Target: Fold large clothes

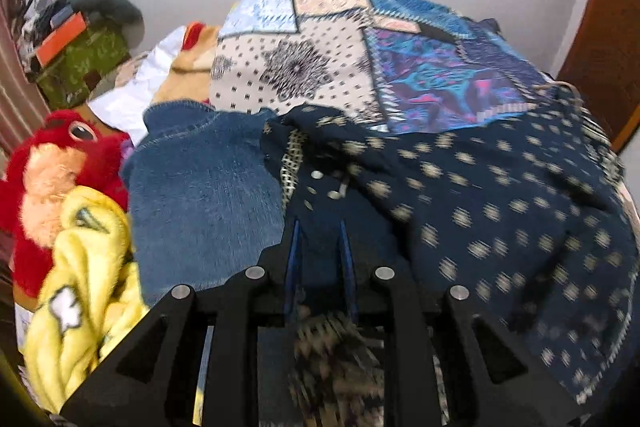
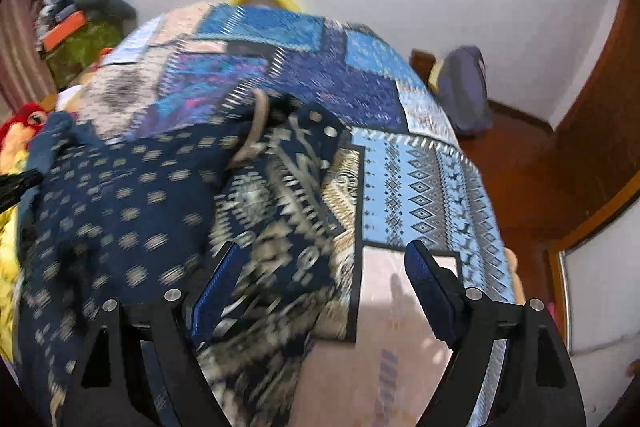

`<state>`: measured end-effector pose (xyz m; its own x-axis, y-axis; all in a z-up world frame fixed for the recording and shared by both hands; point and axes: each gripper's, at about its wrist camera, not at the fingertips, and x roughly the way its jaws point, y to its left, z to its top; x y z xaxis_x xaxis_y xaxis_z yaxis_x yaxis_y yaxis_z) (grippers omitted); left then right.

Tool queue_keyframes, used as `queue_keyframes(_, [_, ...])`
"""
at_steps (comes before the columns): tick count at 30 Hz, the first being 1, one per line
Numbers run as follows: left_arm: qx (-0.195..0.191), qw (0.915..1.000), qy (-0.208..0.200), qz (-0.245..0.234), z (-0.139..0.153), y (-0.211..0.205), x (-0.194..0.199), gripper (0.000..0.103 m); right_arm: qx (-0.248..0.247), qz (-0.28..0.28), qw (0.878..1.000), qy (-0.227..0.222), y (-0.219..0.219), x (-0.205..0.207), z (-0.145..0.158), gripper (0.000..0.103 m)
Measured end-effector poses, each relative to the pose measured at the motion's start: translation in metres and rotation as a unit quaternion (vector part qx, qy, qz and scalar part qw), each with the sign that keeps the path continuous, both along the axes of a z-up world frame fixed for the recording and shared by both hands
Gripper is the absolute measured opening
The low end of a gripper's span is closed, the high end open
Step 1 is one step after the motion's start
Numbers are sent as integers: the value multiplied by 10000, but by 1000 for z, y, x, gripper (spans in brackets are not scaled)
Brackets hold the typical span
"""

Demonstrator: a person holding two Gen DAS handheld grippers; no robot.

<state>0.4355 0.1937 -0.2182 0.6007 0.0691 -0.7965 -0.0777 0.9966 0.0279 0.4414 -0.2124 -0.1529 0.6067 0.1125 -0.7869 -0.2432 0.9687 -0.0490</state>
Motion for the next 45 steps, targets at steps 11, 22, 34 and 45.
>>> queue_keyframes(11, [148,9975,-262,-636,48,-44,-100,55,579,414,9964,-471,10,-125,68,82])
queue_keyframes(22, [-297,9974,347,-561,3,-30,-194,65,713,278,9961,443,-9,-211,14,82])
queue_keyframes(34, [-1917,9684,1588,-137,-85,-16,-272,65,1113,151,9898,872,-29,-281,-33,74])
queue_keyframes(45, [-2080,9711,1129,-297,-75,-48,-280,14,1310,394,9873,805,-14,-284,-29,13])
